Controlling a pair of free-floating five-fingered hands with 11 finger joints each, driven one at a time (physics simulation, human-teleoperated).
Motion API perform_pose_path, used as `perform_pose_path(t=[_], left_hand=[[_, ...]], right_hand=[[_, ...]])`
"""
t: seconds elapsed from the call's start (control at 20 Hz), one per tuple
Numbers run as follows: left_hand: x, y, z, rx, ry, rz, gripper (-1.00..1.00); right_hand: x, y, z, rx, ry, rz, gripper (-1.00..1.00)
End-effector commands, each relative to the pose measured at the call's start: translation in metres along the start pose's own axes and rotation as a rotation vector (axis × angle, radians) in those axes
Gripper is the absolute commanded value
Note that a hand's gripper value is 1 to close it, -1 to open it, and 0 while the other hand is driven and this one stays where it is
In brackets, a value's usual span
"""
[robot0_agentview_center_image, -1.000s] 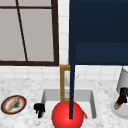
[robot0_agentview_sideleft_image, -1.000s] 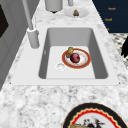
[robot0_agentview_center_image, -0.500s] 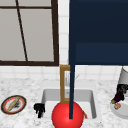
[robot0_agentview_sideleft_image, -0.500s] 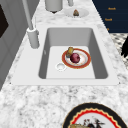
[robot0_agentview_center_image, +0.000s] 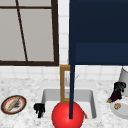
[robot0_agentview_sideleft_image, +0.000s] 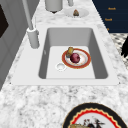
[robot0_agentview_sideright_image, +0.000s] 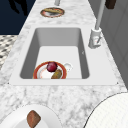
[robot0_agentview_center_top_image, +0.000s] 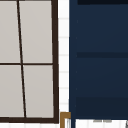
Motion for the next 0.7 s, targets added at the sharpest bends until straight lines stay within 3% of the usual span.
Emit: perform_pose_path(t=[0.0,0.65], left_hand=[[0.0,0.0,0.0,0.0,0.0,0.0,0.0],[0.0,0.0,0.0,0.0,0.0,0.0,0.0]], right_hand=[[0.018,-0.008,0.031,0.045,-0.006,-0.01,1.0],[0.066,-0.053,0.115,0.097,-0.002,-0.033,1.0]])
